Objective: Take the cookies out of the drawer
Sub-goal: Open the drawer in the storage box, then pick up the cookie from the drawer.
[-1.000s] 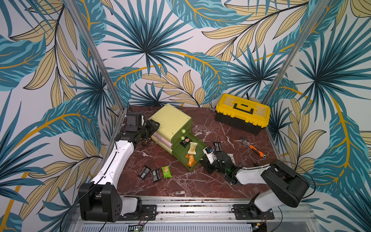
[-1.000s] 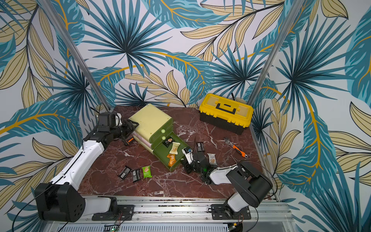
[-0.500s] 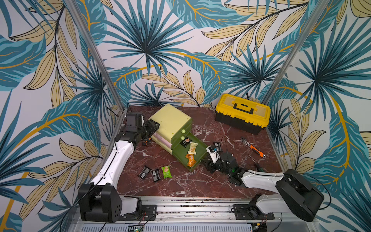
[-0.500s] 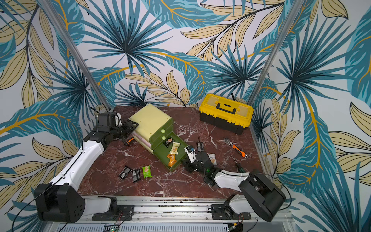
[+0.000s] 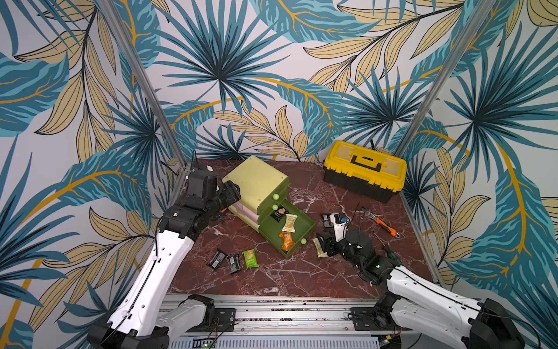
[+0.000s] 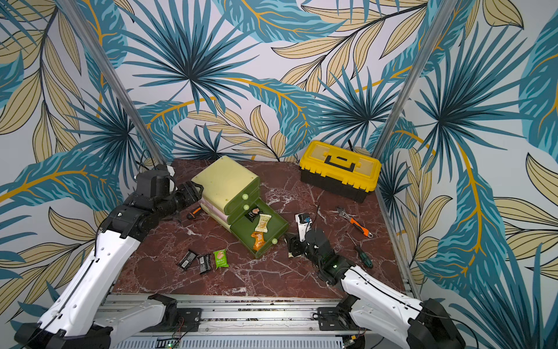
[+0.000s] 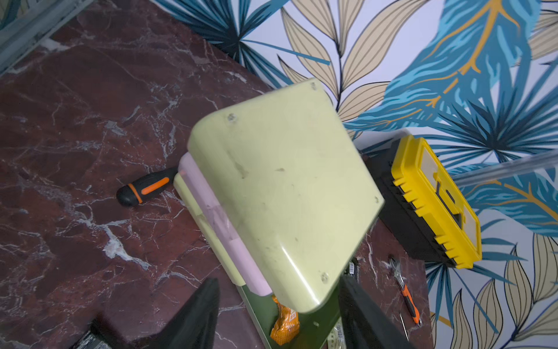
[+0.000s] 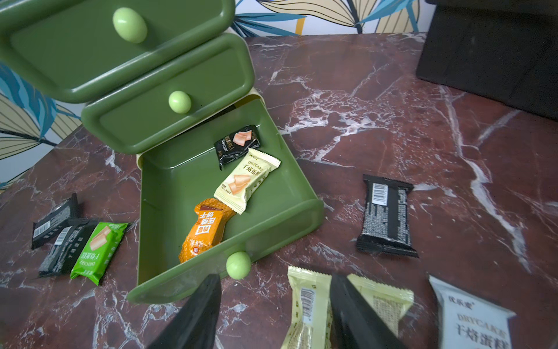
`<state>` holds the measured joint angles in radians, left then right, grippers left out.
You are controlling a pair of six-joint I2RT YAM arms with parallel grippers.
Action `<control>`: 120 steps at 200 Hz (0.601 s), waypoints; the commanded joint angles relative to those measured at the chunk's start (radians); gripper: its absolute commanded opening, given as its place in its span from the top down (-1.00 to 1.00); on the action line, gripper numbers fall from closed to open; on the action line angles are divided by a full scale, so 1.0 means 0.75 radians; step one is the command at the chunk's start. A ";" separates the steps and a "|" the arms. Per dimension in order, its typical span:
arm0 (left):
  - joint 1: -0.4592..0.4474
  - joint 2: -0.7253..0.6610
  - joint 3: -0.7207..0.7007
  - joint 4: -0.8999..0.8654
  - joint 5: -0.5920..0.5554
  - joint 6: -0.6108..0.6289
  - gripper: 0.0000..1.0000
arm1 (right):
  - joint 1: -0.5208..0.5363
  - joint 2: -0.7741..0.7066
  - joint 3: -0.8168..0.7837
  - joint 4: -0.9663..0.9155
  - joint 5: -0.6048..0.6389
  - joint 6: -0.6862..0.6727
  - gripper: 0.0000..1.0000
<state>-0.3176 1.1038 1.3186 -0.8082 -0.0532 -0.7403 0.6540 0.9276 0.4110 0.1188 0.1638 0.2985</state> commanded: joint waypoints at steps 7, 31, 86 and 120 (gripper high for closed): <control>-0.269 0.027 0.151 -0.246 -0.327 0.004 -0.35 | -0.005 -0.076 0.075 -0.259 0.159 0.097 -0.27; -0.531 0.089 0.189 -0.347 -0.507 -0.135 -0.36 | -0.014 -0.146 0.096 -0.357 0.197 0.096 -0.31; -0.899 0.417 0.207 -0.359 -0.568 -0.523 -0.32 | -0.017 -0.341 0.111 -0.647 0.062 0.132 -0.31; -0.918 0.676 0.242 -0.192 -0.446 -0.524 -0.14 | -0.016 -0.465 0.088 -0.709 0.045 0.156 -0.30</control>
<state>-1.0046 1.5200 1.4445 -1.0237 -0.4217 -1.0901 0.6453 0.6254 0.4847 -0.3305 0.2264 0.3908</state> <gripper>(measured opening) 0.594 0.653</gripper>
